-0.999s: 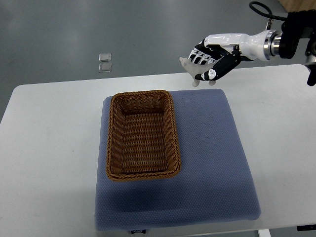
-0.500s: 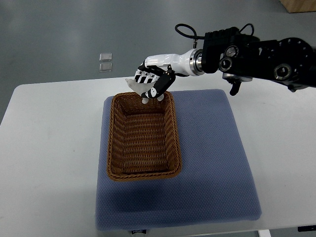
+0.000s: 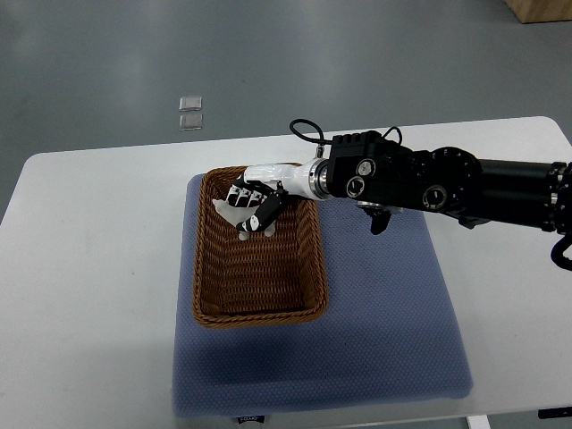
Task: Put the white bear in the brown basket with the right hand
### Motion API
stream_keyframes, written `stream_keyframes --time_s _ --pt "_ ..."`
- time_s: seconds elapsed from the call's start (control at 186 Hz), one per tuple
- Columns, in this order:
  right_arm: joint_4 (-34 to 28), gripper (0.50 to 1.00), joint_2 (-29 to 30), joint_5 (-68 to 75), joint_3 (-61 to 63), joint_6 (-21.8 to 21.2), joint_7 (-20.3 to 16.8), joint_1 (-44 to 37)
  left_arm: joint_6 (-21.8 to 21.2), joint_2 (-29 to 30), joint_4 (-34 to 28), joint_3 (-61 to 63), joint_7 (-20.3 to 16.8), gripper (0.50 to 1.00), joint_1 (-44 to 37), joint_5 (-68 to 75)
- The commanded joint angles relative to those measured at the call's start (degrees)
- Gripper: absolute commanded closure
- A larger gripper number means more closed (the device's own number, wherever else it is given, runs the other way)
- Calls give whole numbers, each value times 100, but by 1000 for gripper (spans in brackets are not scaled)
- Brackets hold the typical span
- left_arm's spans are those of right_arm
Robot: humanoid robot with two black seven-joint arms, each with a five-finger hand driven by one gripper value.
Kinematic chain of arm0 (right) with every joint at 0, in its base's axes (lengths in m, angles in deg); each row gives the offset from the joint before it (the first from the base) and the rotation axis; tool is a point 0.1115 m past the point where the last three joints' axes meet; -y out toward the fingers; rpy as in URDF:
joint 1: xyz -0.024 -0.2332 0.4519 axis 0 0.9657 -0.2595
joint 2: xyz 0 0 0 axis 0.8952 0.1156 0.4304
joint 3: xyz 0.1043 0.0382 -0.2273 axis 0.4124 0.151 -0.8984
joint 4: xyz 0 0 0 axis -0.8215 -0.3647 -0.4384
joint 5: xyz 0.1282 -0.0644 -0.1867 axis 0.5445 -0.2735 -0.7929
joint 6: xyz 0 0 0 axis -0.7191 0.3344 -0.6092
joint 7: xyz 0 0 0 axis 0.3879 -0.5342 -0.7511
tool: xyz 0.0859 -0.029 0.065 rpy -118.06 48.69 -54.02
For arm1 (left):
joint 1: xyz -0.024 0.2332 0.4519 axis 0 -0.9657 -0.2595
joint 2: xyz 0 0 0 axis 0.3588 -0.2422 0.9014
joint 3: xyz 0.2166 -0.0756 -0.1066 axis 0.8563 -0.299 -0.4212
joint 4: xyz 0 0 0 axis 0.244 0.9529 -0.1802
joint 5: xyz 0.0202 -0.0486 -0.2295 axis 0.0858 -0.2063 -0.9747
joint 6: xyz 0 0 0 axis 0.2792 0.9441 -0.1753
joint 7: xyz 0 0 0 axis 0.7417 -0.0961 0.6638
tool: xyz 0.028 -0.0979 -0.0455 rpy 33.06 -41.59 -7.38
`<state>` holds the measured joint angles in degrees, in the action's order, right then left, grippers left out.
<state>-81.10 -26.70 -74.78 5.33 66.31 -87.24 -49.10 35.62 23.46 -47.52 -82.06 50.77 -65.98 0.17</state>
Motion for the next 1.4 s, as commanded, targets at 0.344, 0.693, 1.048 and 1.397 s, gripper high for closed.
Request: stream_keyframes --time_s 0.344,0.693,1.048,1.397 --pt "265 1000 302 -309 -16 322 9 428 0 0 0 1 0 500 0 2" --pt "274 752 293 -317 19 357 35 481 0 0 -18 1 0 500 0 2" --pt "265 640 30 -282 124 357 35 288 0 0 -35 1 0 500 0 2" --pt "265 638 -876 -212 1777 357 35 314 0 0 -18 1 0 500 0 2"
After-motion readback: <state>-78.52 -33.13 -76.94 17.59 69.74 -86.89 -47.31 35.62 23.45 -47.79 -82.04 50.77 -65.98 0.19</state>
